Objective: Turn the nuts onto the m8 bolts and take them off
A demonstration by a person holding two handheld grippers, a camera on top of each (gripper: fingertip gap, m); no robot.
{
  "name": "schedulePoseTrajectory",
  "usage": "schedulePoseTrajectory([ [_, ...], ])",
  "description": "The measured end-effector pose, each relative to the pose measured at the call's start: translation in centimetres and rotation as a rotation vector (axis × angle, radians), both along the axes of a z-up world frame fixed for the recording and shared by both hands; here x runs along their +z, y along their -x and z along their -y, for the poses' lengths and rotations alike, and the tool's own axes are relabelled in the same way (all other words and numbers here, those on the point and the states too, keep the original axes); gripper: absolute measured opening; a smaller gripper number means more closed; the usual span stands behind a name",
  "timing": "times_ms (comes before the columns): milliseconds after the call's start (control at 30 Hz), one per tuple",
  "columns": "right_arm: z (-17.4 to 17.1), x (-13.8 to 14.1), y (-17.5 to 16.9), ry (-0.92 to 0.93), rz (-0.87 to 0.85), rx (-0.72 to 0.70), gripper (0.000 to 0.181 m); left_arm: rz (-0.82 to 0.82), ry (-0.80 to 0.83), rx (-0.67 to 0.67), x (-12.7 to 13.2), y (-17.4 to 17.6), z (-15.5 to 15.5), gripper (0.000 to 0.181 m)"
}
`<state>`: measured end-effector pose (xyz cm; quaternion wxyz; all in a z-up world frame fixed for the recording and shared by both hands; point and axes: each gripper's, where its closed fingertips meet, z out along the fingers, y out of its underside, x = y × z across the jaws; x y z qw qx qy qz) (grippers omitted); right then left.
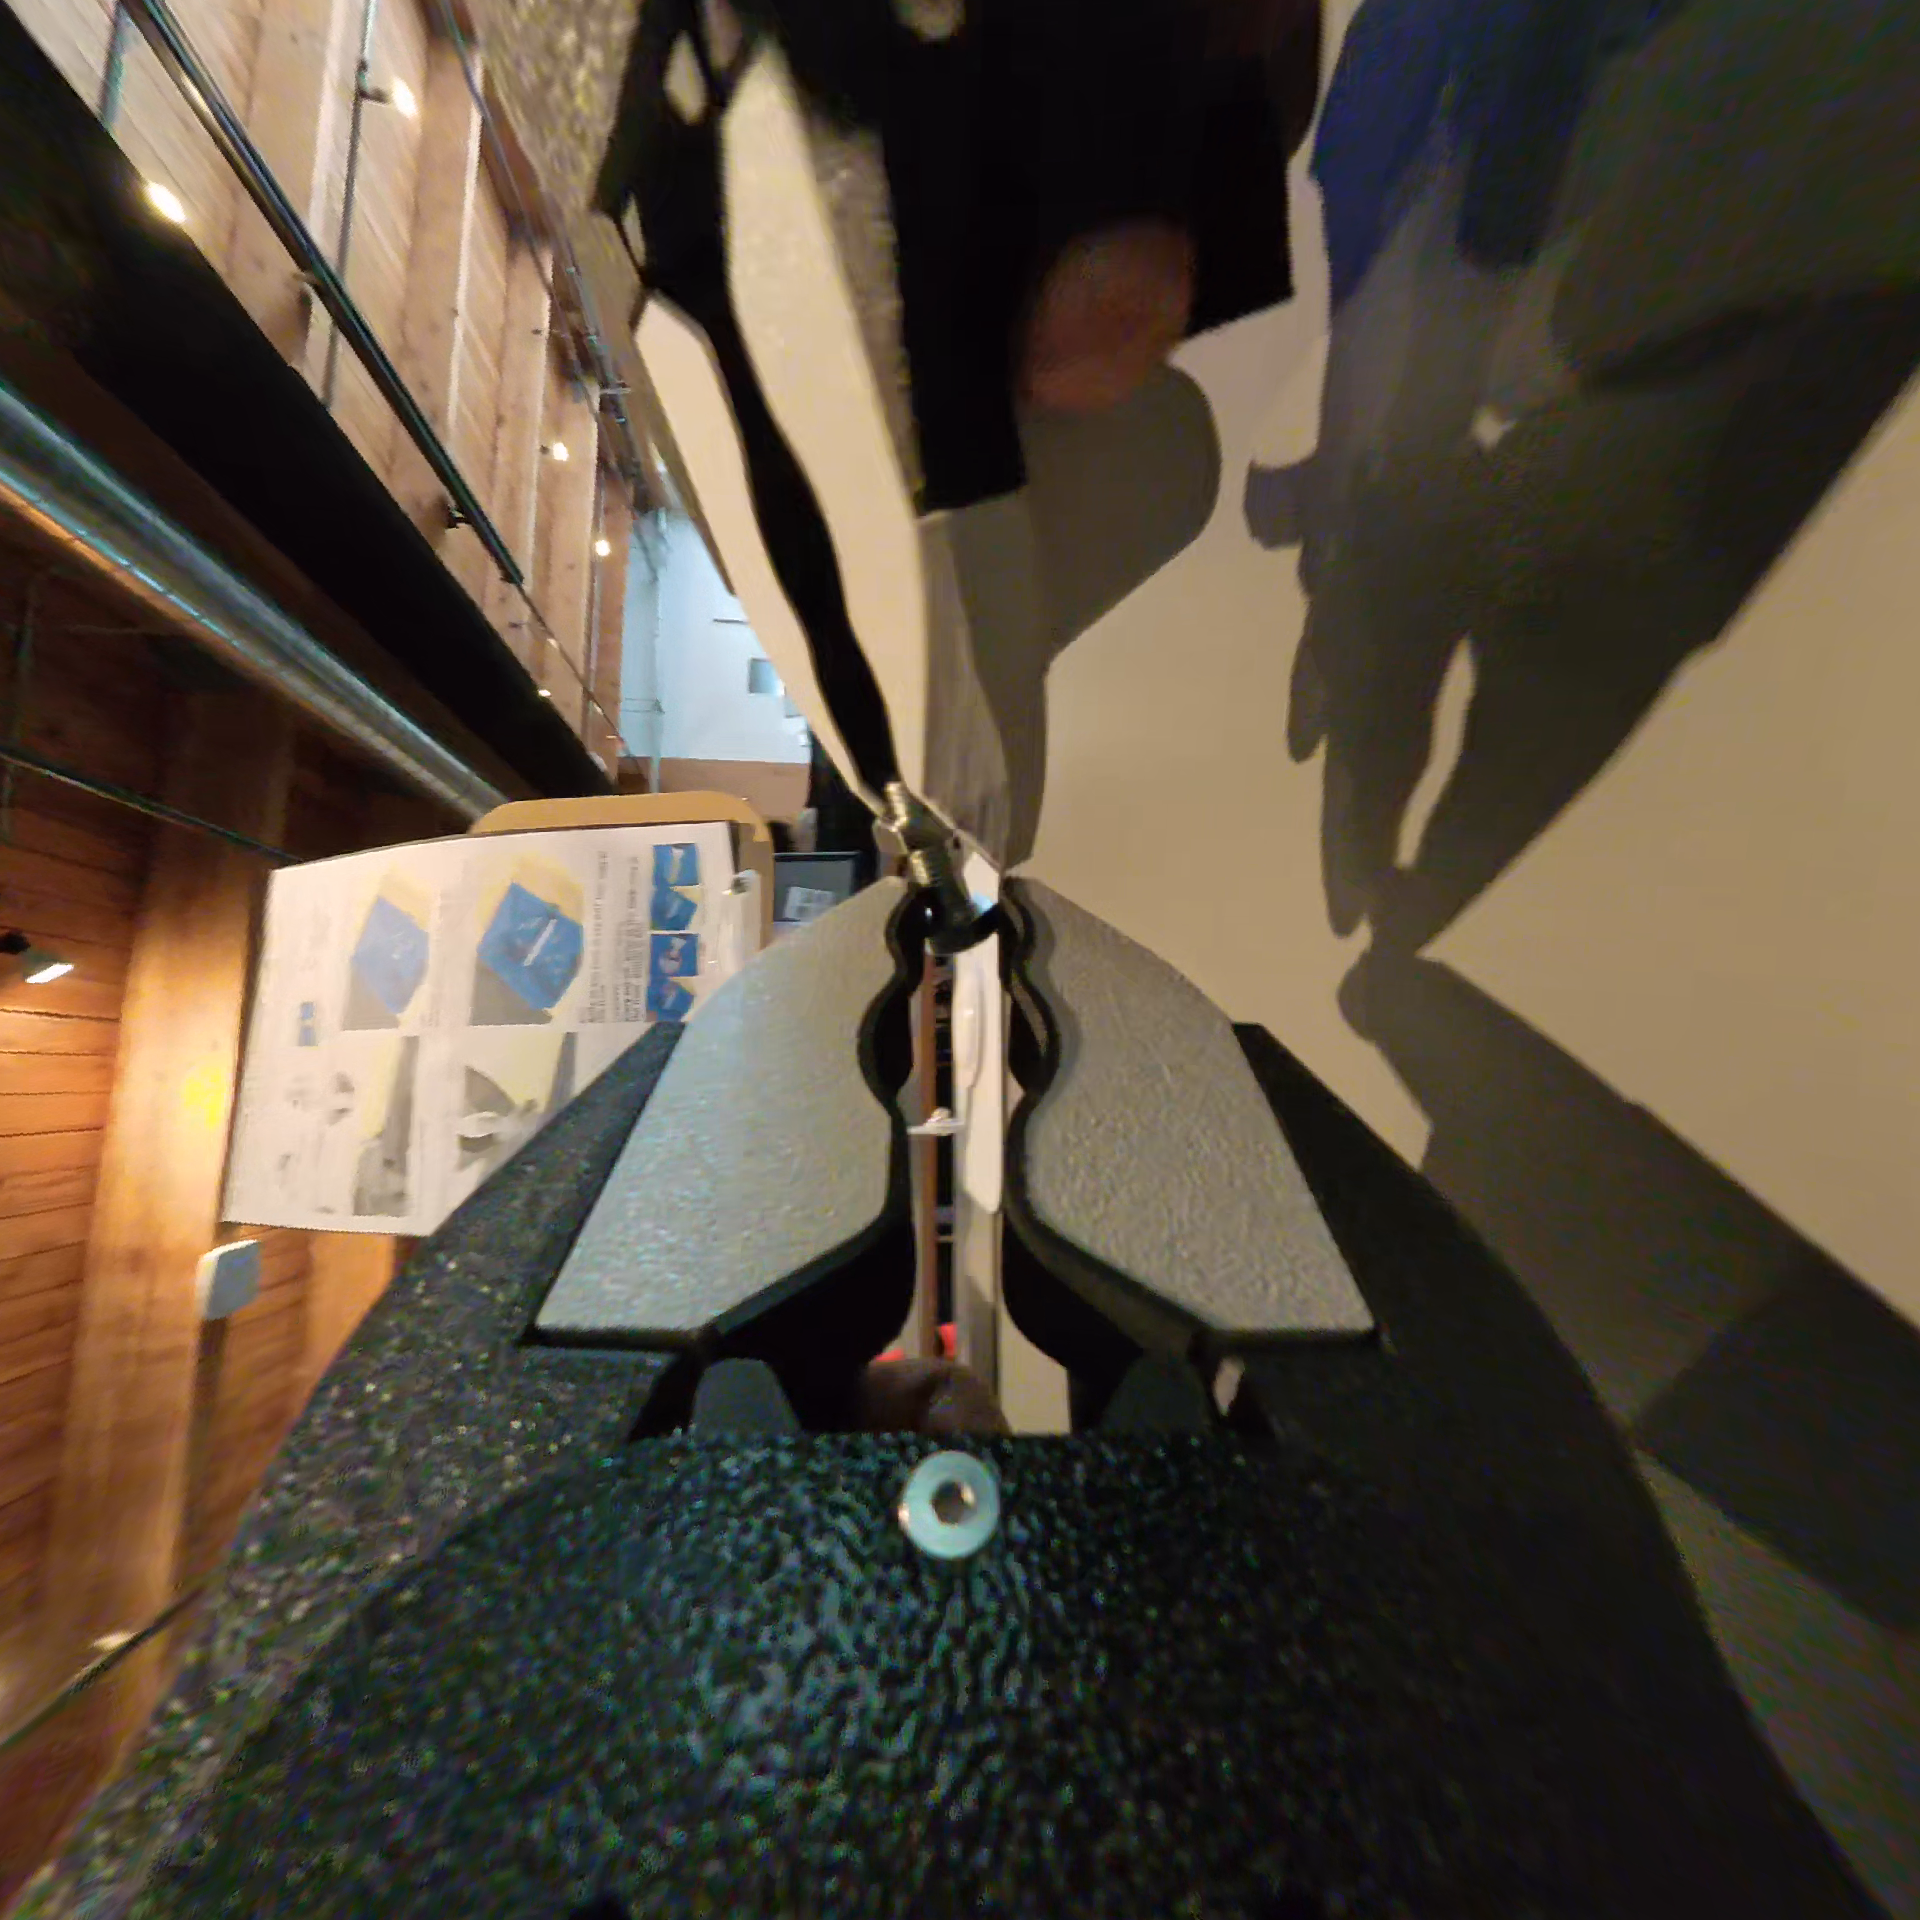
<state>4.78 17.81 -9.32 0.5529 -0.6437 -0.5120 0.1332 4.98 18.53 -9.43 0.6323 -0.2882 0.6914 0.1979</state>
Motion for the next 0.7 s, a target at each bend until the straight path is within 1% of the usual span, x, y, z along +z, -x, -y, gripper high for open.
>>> schedulePoseTrajectory([
  [100, 0.2, -0.3, -0.1, -0.300, 0.196, 0.042, 0.015, 0.014, 0.121, -0.035, -0.7, 0.0, 0.5, 0.013],
  [133, 0.2, -0.4, -0.2, -0.383, 0.251, 0.052, 0.015, 0.016, 0.149, -0.045, -0.9, -0.1, 0.6, 0.013],
  [167, 0.2, -0.4, -0.3, -0.428, 0.285, 0.050, 0.014, 0.023, 0.162, -0.045, -0.9, -0.1, 0.6, 0.013],
  [233, 0.2, -0.2, -0.5, -0.392, 0.260, 0.032, 0.016, 0.038, 0.156, -0.019, -0.7, -0.1, 0.3, 0.013],
  [333, 0.4, 0.0, -0.5, -0.208, 0.133, 0.024, 0.034, 0.030, 0.105, 0.024, -0.3, 0.2, -0.3, 0.013],
  [433, 0.3, 0.0, -0.3, -0.064, 0.034, 0.007, 0.041, 0.007, 0.051, 0.051, -0.3, 0.5, -0.7, 0.013],
  [567, -0.1, 0.0, 0.1, 0.019, -0.020, -0.030, 0.038, -0.029, -0.014, 0.069, -0.2, 0.4, -0.9, 0.013],
  [600, -0.3, 0.0, 0.1, 0.025, -0.024, -0.046, 0.035, -0.038, -0.019, 0.061, -0.3, 0.4, -0.7, 0.013],
  [633, -0.5, -0.1, 0.0, 0.023, -0.018, -0.063, 0.028, -0.046, -0.022, 0.051, -0.4, 0.2, -0.5, 0.013],
  [667, -0.5, -0.2, 0.0, 0.012, 0.001, -0.066, 0.020, -0.051, -0.023, 0.042, -0.4, 0.2, -0.4, 0.013],
  [700, -0.4, -0.4, 0.0, -0.010, 0.025, -0.054, 0.015, -0.056, -0.022, 0.041, -0.5, 0.2, -0.3, 0.013],
])
